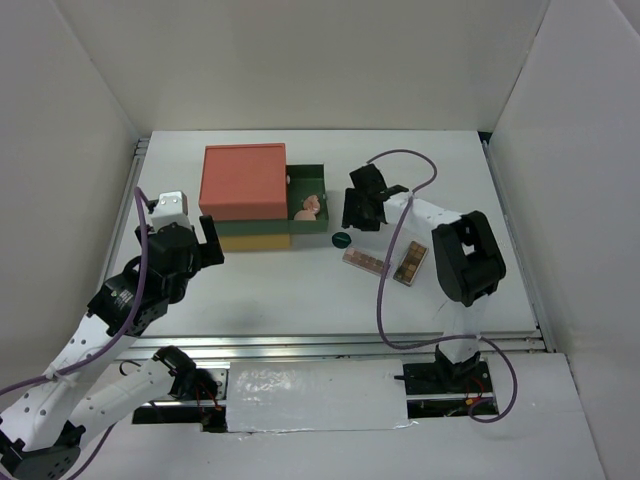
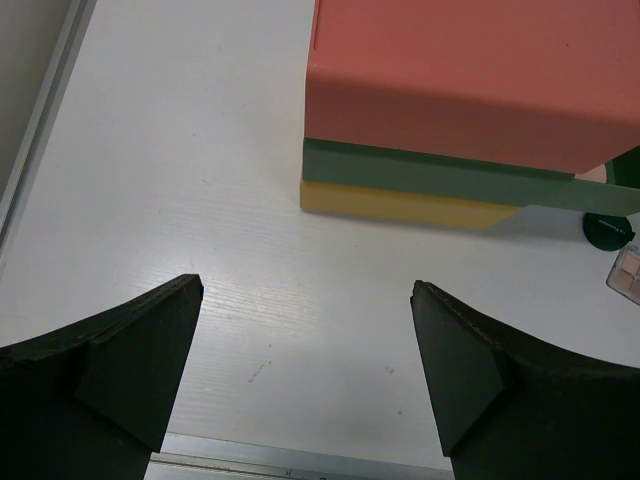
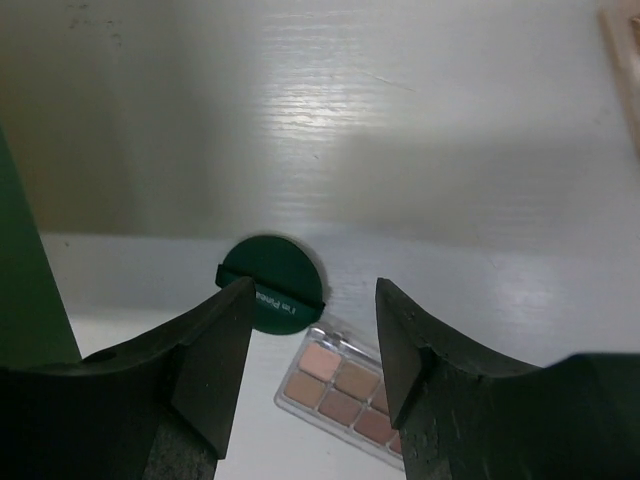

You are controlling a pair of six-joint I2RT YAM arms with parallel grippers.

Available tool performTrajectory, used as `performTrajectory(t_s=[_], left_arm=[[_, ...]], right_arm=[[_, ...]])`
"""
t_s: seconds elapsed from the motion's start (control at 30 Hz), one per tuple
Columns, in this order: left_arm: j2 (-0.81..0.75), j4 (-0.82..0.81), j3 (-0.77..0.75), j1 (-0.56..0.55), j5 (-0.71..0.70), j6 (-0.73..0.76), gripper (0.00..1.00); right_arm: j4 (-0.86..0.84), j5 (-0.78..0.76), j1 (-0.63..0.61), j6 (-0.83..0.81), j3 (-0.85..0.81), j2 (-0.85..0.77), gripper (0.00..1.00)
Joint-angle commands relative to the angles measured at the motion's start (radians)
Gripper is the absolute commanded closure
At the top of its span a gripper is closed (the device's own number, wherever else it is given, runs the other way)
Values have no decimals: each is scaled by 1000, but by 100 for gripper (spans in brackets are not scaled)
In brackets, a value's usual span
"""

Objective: Organize the makeup

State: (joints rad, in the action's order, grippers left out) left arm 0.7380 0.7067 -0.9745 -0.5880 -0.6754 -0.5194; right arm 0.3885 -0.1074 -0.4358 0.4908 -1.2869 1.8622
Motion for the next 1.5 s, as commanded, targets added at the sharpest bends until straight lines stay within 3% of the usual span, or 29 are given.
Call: performTrajectory(t_s=[0.0, 0.3, 0.57, 0.87, 0.93, 1.07, 1.47], left_arm=[[8, -23, 7, -6, -6, 18, 1], [24, -18, 5, -7, -6, 16, 1], [17, -18, 5, -9, -7, 16, 1], [6, -19, 7, -7, -10, 16, 1], [6, -19, 7, -7, -9, 18, 1], [4, -16, 7, -7, -10, 16, 1], [3, -19, 7, -9, -10, 15, 1]], right_arm=[[21, 90, -3, -70, -89, 43, 41], [44, 187, -6, -104, -140, 141, 42], [70, 157, -29, -100, -109, 132, 50], [58, 120, -37, -90, -91, 146, 80], [58, 120, -35, -83, -91, 147, 81], [58, 135, -37, -86, -94, 160, 100], [-75, 221, -38, -43, 14, 0, 100]])
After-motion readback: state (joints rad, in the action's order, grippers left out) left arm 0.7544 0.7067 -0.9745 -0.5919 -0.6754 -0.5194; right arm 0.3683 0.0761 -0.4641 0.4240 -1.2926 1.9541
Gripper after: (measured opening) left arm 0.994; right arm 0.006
